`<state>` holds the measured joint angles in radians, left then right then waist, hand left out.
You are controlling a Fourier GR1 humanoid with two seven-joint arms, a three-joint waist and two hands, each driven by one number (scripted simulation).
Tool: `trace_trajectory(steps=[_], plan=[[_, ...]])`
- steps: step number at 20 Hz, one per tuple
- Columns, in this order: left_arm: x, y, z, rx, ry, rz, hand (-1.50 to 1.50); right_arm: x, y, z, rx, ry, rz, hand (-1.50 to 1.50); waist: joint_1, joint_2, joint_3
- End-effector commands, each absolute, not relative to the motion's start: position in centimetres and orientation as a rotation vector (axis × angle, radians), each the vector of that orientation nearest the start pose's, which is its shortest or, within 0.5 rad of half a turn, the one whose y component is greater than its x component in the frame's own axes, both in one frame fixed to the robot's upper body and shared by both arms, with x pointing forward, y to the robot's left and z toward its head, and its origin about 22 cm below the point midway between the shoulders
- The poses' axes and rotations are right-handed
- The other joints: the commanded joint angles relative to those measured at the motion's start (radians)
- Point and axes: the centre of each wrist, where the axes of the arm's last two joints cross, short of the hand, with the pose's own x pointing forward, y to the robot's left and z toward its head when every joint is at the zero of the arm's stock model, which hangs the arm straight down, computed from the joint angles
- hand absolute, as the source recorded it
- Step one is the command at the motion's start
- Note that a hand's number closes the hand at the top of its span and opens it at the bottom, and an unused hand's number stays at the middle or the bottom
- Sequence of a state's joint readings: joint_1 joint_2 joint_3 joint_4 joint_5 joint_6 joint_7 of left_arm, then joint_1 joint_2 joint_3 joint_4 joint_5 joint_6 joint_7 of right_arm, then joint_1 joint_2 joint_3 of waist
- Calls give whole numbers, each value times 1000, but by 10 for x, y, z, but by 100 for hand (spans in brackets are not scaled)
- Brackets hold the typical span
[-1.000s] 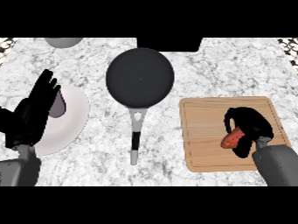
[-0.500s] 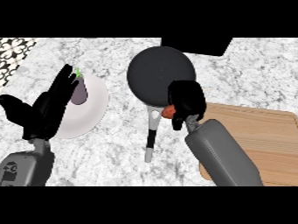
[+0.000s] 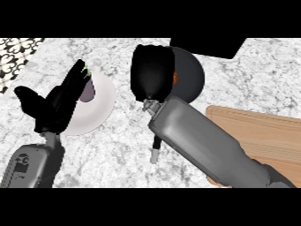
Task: Pick the sweet potato from the cutting board and place it in the pan
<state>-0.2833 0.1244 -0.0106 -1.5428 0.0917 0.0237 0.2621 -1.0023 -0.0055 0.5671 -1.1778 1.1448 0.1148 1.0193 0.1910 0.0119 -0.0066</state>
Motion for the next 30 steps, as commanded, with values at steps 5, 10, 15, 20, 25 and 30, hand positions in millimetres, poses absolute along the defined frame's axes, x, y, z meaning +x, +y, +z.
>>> trace_trajectory(steps=[5,10,15,20,25,30], plan=[[313,220,74,-36,-1550,-105,0,333,50,219,-1484,-1336,769,150,-11,8,0],[306,223,66,-15,-1538,-68,0,350,49,210,-1508,-1293,680,150,-39,7,2],[308,241,70,24,-1539,-51,0,363,43,201,-1461,-1328,613,150,-87,8,4],[298,243,55,49,-1514,-31,0,384,23,173,-1459,-1359,557,150,-121,8,5],[295,248,62,32,-1532,15,0,404,3,151,-1394,-1387,585,150,-135,4,6],[290,259,65,40,-1542,-12,0,412,-27,97,-1319,-1409,631,150,-120,10,6]])
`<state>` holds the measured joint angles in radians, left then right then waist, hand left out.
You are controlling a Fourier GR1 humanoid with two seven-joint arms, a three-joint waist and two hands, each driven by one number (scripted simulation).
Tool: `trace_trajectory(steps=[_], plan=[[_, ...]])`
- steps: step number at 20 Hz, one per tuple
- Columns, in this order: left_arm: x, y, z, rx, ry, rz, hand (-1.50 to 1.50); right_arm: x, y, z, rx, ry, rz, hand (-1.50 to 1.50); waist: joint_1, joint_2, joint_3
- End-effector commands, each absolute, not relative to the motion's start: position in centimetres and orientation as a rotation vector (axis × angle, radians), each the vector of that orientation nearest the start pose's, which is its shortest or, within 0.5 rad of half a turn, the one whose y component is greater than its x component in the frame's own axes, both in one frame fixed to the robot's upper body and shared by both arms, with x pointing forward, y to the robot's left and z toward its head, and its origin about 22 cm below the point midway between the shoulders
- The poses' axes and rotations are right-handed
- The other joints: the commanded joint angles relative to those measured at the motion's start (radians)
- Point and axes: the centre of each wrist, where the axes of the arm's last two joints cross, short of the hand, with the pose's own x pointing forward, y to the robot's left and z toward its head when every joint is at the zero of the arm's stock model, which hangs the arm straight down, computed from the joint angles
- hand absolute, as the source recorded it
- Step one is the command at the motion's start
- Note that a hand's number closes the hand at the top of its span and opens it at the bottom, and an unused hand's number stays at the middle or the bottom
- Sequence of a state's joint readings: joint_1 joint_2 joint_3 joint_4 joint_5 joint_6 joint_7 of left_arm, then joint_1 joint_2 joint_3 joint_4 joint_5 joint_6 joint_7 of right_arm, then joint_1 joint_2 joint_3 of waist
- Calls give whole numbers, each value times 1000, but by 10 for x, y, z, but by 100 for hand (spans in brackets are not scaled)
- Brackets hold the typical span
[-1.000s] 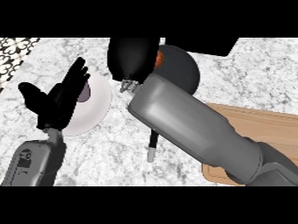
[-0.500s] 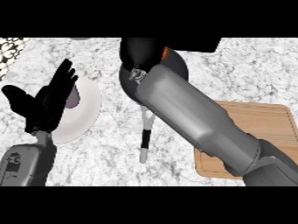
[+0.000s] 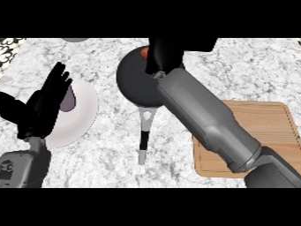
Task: Pick the sweet potato from the cutting board and place it in the pan
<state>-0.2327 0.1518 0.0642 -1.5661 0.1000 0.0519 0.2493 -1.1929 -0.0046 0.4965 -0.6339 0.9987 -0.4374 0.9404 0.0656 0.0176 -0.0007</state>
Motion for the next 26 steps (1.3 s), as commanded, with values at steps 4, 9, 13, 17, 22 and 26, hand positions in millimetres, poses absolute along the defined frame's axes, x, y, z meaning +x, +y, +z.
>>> trace_trajectory(steps=[4,9,13,17,22,26], plan=[[295,240,65,22,-1546,-34,0,421,-35,91,-1314,-1394,619,150,26,12,0],[293,248,65,18,-1544,-27,0,421,-59,60,-1240,-1199,488,150,20,12,1],[295,246,72,15,-1559,-36,0,417,-73,39,-1148,-1149,447,-150,37,16,2],[297,253,79,24,-1548,-22,0,418,-79,34,-1084,-1214,486,-150,19,11,2],[295,253,68,54,-1545,-20,0,413,-78,36,-1039,-1412,270,-150,0,5,3],[298,264,70,86,-1541,26,0,408,-83,45,-904,-1506,63,-150,-33,-5,4]])
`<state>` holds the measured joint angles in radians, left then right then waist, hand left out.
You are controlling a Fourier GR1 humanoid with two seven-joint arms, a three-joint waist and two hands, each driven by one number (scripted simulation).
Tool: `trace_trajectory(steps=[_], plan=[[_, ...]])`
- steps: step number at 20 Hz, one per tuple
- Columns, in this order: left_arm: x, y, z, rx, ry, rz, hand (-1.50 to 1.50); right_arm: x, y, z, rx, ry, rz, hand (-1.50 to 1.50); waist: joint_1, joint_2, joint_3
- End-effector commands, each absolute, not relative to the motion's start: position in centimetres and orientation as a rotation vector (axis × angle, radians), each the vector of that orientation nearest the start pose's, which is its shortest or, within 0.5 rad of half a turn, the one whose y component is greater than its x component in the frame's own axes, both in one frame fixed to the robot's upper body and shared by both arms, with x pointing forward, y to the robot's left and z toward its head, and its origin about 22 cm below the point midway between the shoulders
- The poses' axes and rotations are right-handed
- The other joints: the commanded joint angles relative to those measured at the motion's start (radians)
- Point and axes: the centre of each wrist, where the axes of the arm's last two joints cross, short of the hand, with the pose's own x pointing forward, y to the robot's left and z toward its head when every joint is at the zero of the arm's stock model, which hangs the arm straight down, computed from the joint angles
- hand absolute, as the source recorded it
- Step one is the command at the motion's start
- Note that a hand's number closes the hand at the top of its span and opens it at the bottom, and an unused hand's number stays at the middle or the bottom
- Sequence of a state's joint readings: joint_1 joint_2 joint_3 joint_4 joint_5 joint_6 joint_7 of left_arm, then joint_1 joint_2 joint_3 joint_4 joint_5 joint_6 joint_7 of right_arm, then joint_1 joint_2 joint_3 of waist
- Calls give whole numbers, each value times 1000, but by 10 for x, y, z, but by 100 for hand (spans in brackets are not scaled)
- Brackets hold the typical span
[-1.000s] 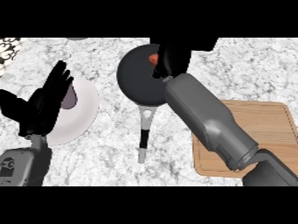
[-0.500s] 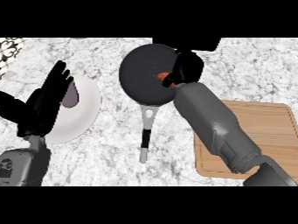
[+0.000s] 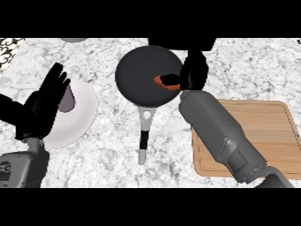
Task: Pick the sweet potato from the cutting board and place it in the pan
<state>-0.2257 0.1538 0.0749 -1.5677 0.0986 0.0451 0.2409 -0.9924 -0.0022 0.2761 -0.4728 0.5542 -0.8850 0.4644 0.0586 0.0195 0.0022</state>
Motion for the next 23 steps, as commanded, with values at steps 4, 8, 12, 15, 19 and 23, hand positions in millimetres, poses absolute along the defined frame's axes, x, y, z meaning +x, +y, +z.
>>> trace_trajectory(steps=[4,8,12,15,19,23], plan=[[277,265,57,78,-1519,30,0,394,-97,36,-788,-1544,-57,-150,-36,-17,0],[275,264,62,105,-1508,59,0,355,-125,18,-659,-1645,-77,-150,-79,-28,0],[276,274,45,117,-1496,38,0,320,-137,10,-493,-1711,-87,-150,-80,-23,-1],[266,281,47,111,-1514,60,0,287,-149,16,-487,-1716,-50,-150,-73,-26,-3],[276,281,49,130,-1516,45,0,262,-149,8,-538,-1716,-47,-150,-62,-21,-2],[275,277,58,106,-1525,52,0,258,-156,0,-557,-1699,-34,-150,-59,-20,-2]])
